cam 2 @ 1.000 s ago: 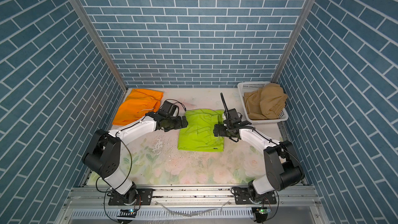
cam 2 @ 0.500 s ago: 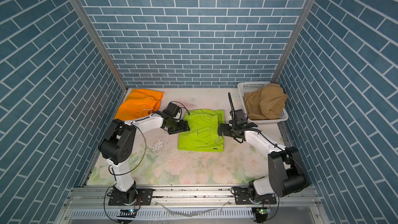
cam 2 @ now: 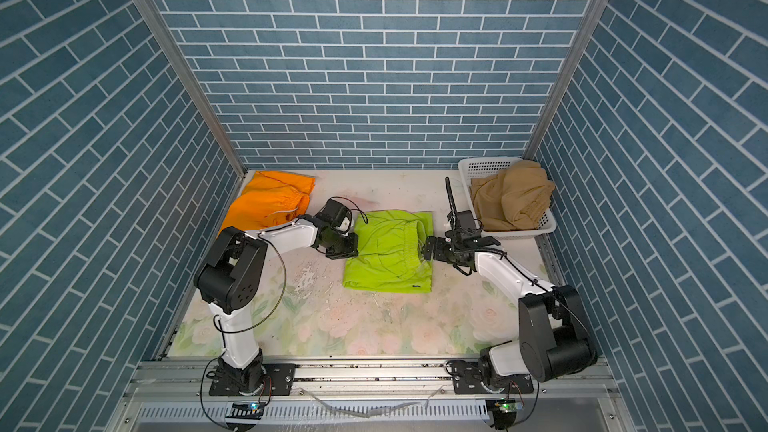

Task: Fold and stack the shorts
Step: 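Carry the shorts with the left gripper onto the orange shorts while the right withdraws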

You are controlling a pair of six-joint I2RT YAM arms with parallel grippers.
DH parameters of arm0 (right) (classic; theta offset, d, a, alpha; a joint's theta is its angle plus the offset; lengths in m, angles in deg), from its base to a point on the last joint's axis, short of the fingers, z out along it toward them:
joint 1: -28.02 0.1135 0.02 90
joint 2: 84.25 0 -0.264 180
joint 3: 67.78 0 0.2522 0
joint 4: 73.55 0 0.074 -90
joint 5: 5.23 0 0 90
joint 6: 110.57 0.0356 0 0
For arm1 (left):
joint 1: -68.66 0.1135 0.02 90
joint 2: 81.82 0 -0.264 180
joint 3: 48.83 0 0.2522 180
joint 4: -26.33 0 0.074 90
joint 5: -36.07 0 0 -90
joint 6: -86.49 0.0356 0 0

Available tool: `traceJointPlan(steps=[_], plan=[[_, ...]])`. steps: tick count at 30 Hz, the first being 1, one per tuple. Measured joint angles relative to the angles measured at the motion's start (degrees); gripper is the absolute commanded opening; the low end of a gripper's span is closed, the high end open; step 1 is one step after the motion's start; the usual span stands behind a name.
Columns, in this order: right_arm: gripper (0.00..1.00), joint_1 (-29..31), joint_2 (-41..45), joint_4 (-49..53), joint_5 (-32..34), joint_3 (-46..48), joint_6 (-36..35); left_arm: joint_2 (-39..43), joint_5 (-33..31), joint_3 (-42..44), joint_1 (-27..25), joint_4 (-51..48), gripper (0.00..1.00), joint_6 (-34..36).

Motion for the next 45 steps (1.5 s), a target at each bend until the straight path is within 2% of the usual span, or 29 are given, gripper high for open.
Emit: traceJointPlan(steps=[4, 11, 15, 20, 24, 32, 38, 45], plan=[[0.99, 0.0, 0.0, -0.3, -0.6, 0.0, 0.0, 0.0, -3.8, -6.4, -0.1, -8.2, 0.00, 3.5], [0.99, 0.6, -2.8, -1.1, -3.5, -2.3, 1.3, -3.8, -22.7, -30.8, 0.2, -28.6, 0.00, 11.4], [0.99, 4.0, -7.3, -1.7, -4.2, -7.5, 2.0, -9.1, -34.5, -42.8, 1.4, -38.6, 0.00, 15.2], [0.99, 10.2, -13.7, -2.5, -4.6, -16.5, 2.5, -14.3, -46.7, -50.9, 2.4, -46.6, 0.00, 18.8], [0.99, 13.8, -18.7, -3.0, -5.1, -22.4, 2.5, -15.0, -53.5, -52.7, 3.1, -48.4, 0.00, 21.1], [0.99, 18.1, -25.9, -2.9, -6.3, -30.1, 2.5, -15.0, -59.6, -57.1, 7.4, -48.7, 0.00, 24.6], [0.99, 19.7, -29.7, -3.0, -7.6, -33.9, 2.6, -14.4, -61.5, -57.8, 10.5, -47.8, 0.00, 27.3], [0.99, 20.1, -31.6, -3.0, -8.5, -34.3, 2.5, -13.3, -61.6, -60.6, 10.8, -46.1, 0.00, 29.5]])
